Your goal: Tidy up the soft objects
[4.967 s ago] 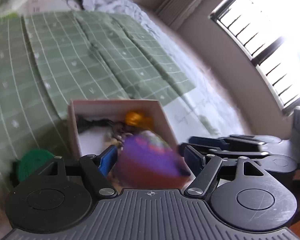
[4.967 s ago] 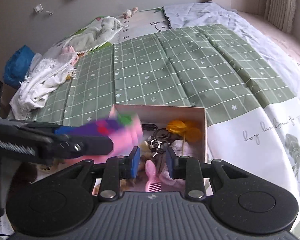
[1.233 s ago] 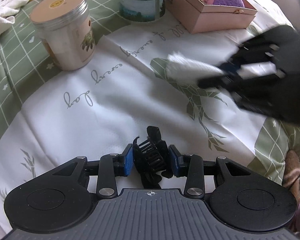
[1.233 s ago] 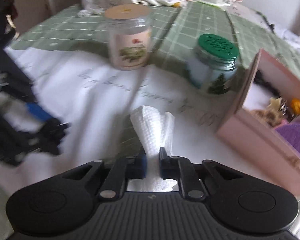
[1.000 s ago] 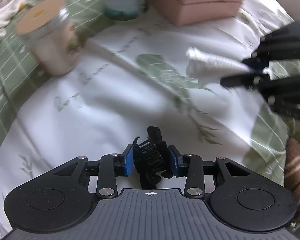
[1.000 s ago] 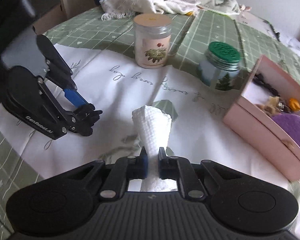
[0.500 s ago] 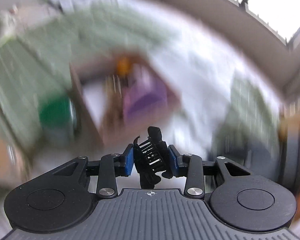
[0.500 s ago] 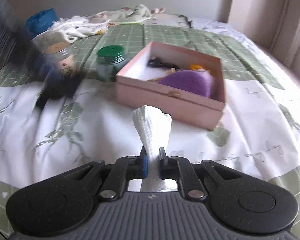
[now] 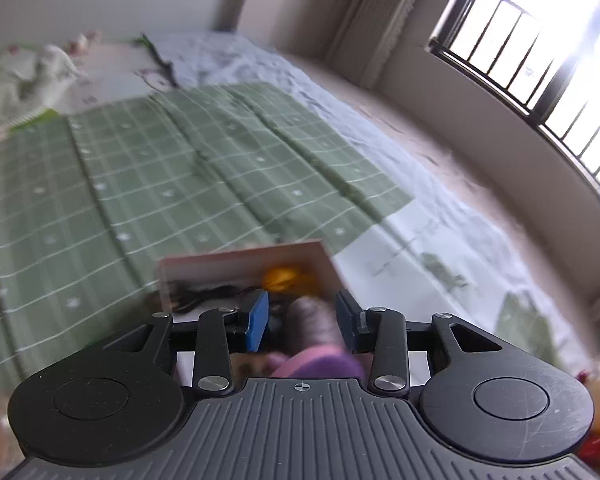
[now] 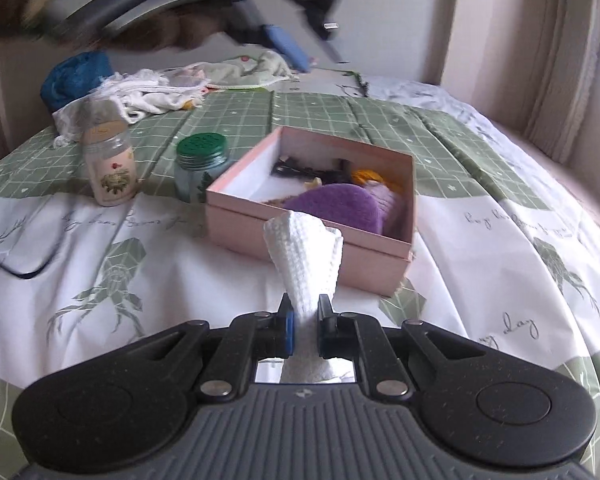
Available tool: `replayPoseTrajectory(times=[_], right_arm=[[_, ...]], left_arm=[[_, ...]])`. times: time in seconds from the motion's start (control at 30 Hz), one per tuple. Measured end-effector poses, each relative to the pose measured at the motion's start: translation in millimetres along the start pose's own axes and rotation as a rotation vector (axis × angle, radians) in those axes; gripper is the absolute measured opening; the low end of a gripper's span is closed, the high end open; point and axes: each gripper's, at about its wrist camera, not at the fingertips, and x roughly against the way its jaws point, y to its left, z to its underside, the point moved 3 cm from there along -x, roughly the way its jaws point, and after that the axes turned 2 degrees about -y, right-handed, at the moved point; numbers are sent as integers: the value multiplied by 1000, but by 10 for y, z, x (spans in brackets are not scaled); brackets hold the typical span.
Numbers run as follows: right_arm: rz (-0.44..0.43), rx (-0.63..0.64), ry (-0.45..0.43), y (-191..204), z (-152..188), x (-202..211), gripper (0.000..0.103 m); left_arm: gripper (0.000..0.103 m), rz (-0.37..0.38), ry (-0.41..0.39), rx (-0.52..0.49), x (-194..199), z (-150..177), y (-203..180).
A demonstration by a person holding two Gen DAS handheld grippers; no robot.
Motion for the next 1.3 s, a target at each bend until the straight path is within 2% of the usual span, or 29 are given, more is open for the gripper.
replayPoseTrajectory(times=[0.1,0.23,0.33,0.43,0.5,0.53,0.57,0.63,0.7,0.83,0.9,0.93,0.97,1.03,1.13,1.23,1.3], right_arm=[[4,-31,-10,-63,-57,-14,10],[-31,-23,-50,-37,-384,-109,10],[-61,-57,-59,-43,-795,-350,10],[-63,-100,-20,-71,-1199,-743,11],[-100,-178,36,-134,-1418,-1075,22],[-128,-228,81,-172,-1491,-1252,35],[-133,-269,112,-209,-1517,-1370,39],[-115,-317,138,-231,-1520,-1485,39],[-102,-284,105,-186,-1453,-1435,39],[-31,-123,19,16,-1200,-1100,40],[-25,-57,-15,103,-1012,-863,50],[-33,-39,-23,133,-875,-734,58],[-44,-33,-18,144,-741,-622,61],[-50,-46,19,135,-411,-440,61],[13,-93,99,76,148,-265,61],[73,-175,142,-8,653,-162,61],[99,-255,114,-83,899,-131,66]], left_arm=[[41,-73,-19,-29,178,424,63],[41,-154,23,-25,275,939,126],[41,-202,53,-28,326,1151,176],[41,-218,56,-72,415,1252,175],[41,-226,46,-109,460,1288,170],[41,-229,41,-119,487,1305,180],[41,-234,41,-124,505,1316,174],[41,-232,45,-124,502,1353,219],[41,-236,52,-127,486,1413,266],[41,-231,73,-127,489,1580,294],[41,-224,96,-118,476,1686,285],[41,-219,110,-115,465,1766,267],[41,-215,120,-114,455,1848,246],[41,-201,135,-99,429,2062,177],[41,-171,110,-51,414,2432,36],[43,-211,58,-38,292,2777,-99],[45,-242,-16,-17,290,2864,-151]])
